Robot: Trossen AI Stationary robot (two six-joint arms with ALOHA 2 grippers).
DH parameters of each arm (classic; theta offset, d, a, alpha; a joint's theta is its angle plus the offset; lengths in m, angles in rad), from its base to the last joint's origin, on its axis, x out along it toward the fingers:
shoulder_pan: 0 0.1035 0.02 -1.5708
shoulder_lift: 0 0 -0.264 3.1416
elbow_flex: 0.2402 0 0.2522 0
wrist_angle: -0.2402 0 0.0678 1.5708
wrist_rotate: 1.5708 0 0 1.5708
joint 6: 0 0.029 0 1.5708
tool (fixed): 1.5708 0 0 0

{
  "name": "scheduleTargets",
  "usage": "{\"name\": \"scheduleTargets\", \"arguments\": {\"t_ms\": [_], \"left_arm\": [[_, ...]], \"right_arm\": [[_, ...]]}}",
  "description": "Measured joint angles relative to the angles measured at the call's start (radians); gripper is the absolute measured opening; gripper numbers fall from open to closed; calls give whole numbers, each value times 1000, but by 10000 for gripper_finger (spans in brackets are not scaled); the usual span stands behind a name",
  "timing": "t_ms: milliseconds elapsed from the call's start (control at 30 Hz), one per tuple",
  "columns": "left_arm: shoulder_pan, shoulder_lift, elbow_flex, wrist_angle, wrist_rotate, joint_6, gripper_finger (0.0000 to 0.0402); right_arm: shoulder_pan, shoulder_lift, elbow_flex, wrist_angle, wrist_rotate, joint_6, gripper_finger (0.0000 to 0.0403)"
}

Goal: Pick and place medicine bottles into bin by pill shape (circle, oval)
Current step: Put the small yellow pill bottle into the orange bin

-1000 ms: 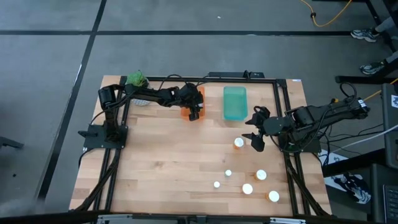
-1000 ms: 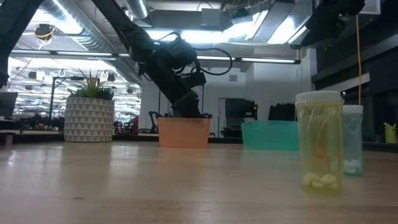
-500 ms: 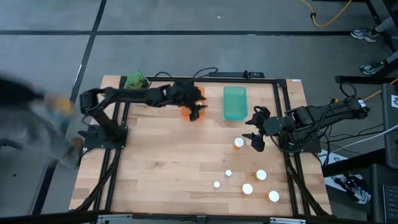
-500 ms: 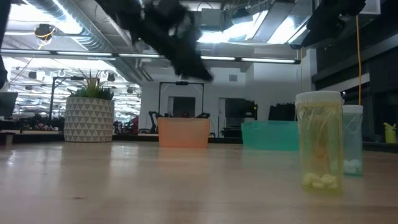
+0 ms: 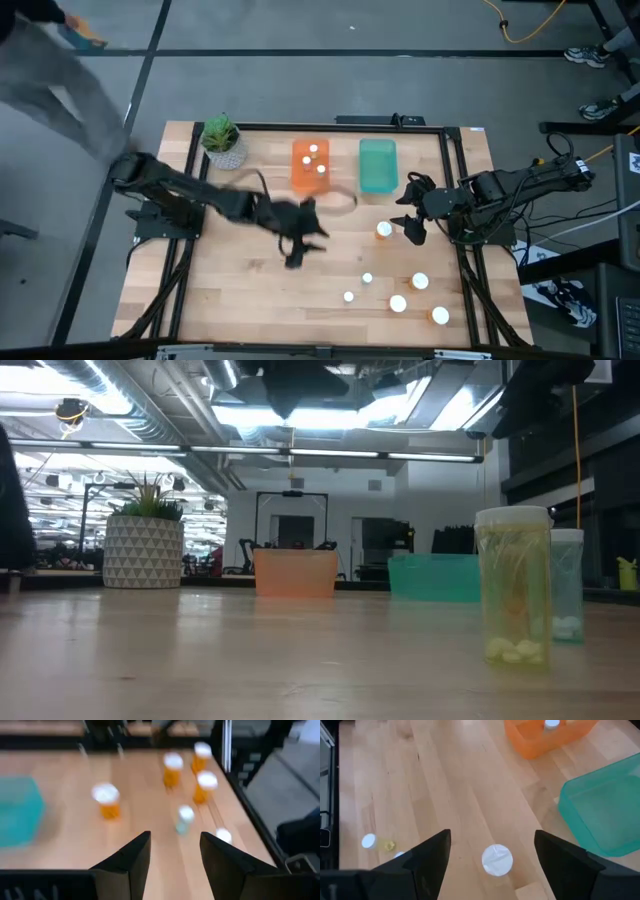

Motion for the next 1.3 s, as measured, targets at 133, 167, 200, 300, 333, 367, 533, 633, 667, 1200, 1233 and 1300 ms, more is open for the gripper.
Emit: {"name": "scheduleTargets", "arguments": {"t_ms": [133, 167, 200, 300, 333, 367, 533, 633, 667, 1200, 1233, 1300], "left_arm": [[-122, 103, 0, 57, -147, -5, 163], [-144, 132, 0, 66, -181, -5, 163], [-162, 162, 0, 73, -202, -8, 163], [-200, 261, 0, 154, -214, -43, 163], [-209, 294, 0, 195, -215, -49, 163], [-217, 325, 1, 225, -215, -50, 163], [-235, 439, 0, 327, -215, -27, 170], [-235, 461, 13, 337, -212, -30, 183], [-235, 464, 17, 336, -210, -31, 188], [-206, 467, 101, 328, -107, -4, 235], [-206, 474, 102, 333, -109, -5, 235], [-206, 489, 103, 335, -115, -5, 234]], "right_arm": [[0, 0, 0, 0, -2, -22, 289], [0, 0, 0, -1, -2, -23, 289], [0, 0, 0, -4, -2, -23, 289], [0, 0, 0, -6, -2, -23, 289], [0, 0, 0, -6, -3, -22, 289], [0, 0, 0, -6, -11, -20, 289], [0, 0, 0, -7, -52, -16, 289], [0, 0, 0, -7, -92, -16, 289], [0, 0, 0, -8, -97, -15, 289], [0, 0, -1, -15, -96, -18, 289], [0, 0, -1, -17, -96, -18, 289], [0, 0, -1, -18, -96, -19, 289]]}}
